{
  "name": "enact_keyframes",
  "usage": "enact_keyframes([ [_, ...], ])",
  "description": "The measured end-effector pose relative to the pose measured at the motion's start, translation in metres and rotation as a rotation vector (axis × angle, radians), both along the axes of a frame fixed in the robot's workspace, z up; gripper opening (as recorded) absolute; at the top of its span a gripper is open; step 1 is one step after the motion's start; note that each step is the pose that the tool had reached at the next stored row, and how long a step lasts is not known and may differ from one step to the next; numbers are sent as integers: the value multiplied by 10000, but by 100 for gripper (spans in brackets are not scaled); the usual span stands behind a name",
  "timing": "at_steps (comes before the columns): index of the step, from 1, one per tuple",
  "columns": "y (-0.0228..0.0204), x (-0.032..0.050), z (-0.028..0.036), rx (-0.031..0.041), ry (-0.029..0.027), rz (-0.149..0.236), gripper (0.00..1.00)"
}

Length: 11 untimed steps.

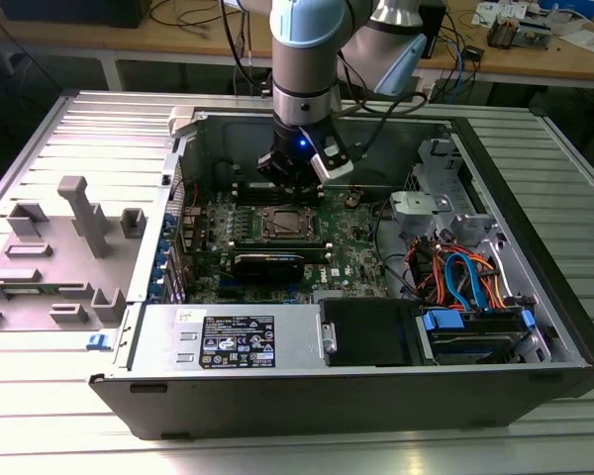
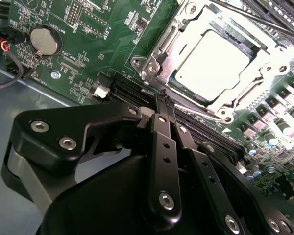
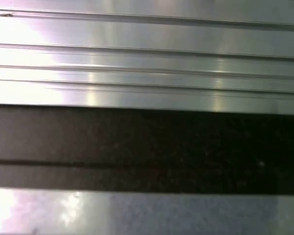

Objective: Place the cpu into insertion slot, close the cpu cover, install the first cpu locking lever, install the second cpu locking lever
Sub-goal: 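Install the first cpu locking lever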

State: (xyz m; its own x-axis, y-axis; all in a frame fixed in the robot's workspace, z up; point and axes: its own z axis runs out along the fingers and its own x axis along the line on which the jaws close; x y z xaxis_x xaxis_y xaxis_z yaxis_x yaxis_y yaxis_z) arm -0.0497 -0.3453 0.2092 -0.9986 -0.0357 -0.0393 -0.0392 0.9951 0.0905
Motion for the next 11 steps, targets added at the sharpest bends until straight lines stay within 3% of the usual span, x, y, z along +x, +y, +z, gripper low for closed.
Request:
enact_keyframes([
  [11,-3,5,-42,-3,42,-79,11],
])
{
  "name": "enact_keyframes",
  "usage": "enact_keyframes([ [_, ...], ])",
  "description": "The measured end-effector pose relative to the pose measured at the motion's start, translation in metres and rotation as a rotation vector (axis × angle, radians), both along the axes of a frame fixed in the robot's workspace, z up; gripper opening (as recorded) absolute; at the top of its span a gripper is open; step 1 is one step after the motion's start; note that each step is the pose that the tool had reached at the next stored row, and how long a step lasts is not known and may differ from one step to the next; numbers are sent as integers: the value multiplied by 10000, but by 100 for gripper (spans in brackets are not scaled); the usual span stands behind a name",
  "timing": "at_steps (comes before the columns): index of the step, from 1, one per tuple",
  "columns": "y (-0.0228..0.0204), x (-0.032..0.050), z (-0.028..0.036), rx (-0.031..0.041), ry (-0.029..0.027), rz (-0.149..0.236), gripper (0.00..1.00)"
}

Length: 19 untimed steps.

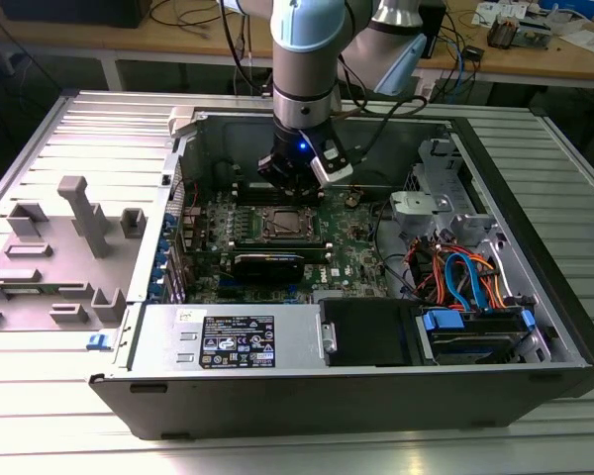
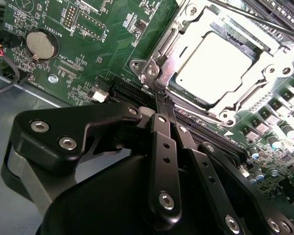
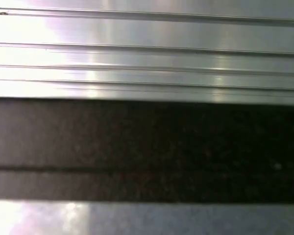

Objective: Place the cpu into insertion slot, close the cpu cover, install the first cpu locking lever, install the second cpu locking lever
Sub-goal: 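Install the first cpu locking lever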

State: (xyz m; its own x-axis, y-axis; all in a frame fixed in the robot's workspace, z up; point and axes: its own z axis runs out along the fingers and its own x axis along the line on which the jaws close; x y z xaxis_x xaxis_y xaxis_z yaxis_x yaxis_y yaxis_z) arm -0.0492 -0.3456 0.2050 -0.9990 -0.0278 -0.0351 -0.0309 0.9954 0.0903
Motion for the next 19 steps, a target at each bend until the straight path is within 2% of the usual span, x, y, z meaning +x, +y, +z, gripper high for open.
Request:
enact_keyframes([
  [19,0,1,4,-48,-3,0,11],
])
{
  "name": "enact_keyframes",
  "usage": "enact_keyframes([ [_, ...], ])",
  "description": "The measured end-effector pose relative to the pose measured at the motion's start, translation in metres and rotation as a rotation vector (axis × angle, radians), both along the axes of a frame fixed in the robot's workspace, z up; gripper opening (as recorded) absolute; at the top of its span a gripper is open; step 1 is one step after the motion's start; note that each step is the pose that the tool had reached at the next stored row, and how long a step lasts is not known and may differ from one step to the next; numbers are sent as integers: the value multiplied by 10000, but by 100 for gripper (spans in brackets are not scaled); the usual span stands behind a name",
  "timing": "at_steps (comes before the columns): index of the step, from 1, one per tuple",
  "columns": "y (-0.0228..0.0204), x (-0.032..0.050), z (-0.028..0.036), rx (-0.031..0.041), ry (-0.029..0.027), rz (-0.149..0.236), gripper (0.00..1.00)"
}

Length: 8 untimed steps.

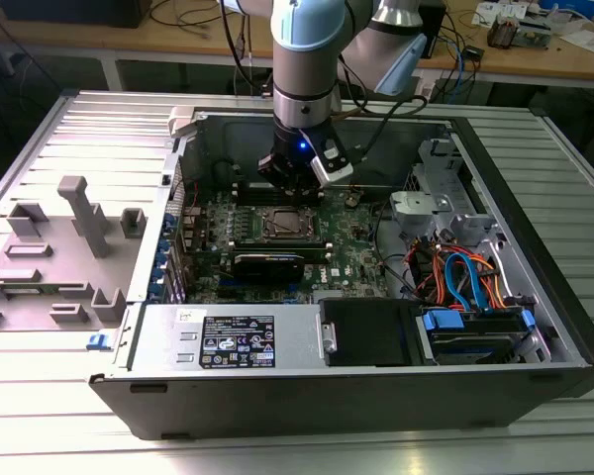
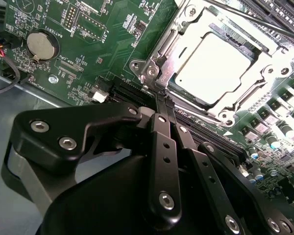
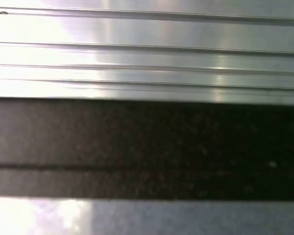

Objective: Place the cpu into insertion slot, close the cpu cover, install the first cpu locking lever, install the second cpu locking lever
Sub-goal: 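Install the first cpu locking lever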

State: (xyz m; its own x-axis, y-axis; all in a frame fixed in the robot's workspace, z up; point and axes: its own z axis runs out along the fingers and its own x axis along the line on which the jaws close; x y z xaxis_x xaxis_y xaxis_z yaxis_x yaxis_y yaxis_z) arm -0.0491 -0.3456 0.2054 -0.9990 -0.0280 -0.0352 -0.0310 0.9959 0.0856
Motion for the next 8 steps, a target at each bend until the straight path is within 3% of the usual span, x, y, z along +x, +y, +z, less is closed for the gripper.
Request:
enact_keyframes([
  [8,-2,0,0,-2,0,0,11],
])
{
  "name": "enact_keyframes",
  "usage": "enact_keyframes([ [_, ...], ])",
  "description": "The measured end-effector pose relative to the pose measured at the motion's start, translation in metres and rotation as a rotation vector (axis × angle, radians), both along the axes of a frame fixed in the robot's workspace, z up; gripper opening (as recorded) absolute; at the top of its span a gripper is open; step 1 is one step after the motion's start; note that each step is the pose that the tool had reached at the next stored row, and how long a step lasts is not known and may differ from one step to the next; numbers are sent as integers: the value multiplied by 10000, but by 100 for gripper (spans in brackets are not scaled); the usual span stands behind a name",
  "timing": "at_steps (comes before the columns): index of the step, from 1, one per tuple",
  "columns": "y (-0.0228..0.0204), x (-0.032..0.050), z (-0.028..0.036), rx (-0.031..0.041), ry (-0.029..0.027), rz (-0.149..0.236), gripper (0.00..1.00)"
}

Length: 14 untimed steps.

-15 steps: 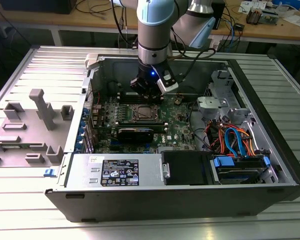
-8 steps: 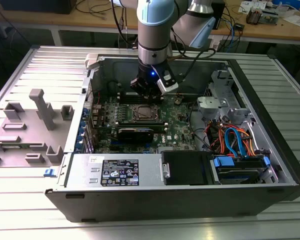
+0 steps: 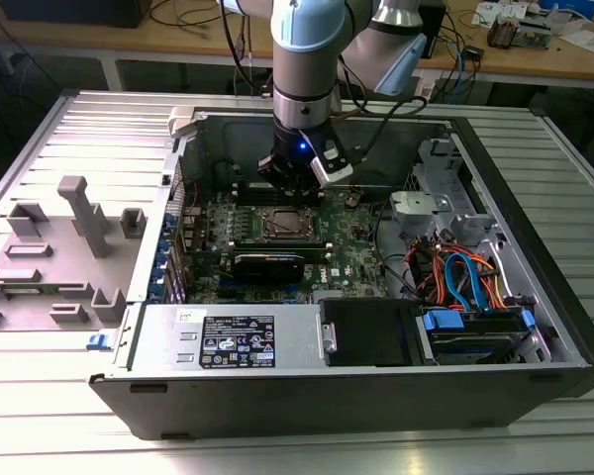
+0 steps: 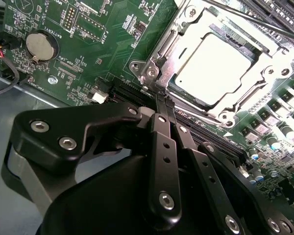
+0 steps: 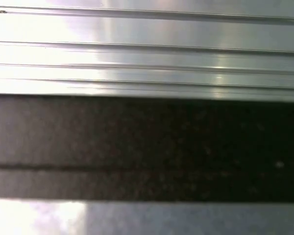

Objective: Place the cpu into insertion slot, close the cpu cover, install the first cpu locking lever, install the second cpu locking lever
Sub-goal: 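Install the first cpu locking lever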

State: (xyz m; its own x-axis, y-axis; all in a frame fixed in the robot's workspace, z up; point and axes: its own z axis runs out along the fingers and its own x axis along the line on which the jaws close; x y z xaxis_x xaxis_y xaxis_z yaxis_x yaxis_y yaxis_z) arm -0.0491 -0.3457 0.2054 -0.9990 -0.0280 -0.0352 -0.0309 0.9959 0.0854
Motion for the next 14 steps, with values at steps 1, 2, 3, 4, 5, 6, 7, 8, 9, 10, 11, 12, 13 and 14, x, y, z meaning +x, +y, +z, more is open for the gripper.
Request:
enact_keyframes([
  [1,0,0,6,1,0,0,11],
  [2,1,0,9,3,-1,1,11],
  [3,1,0,9,4,-2,0,11],
  [4,0,0,10,3,-1,0,11],
  [5,0,0,10,0,0,0,11],
  [6,-1,0,10,-1,1,1,11],
  [7,-3,0,9,-1,1,0,11],
  [8,-4,0,8,0,0,0,11],
  [9,-6,0,3,-2,2,0,11],
  [10,-6,0,0,-1,2,0,11],
  [11,-7,0,-2,0,4,1,11],
  [12,-8,0,-5,-1,6,1,11],
  [13,-10,0,-7,0,6,1,11],
  [14,-11,0,-8,1,6,0,11],
])
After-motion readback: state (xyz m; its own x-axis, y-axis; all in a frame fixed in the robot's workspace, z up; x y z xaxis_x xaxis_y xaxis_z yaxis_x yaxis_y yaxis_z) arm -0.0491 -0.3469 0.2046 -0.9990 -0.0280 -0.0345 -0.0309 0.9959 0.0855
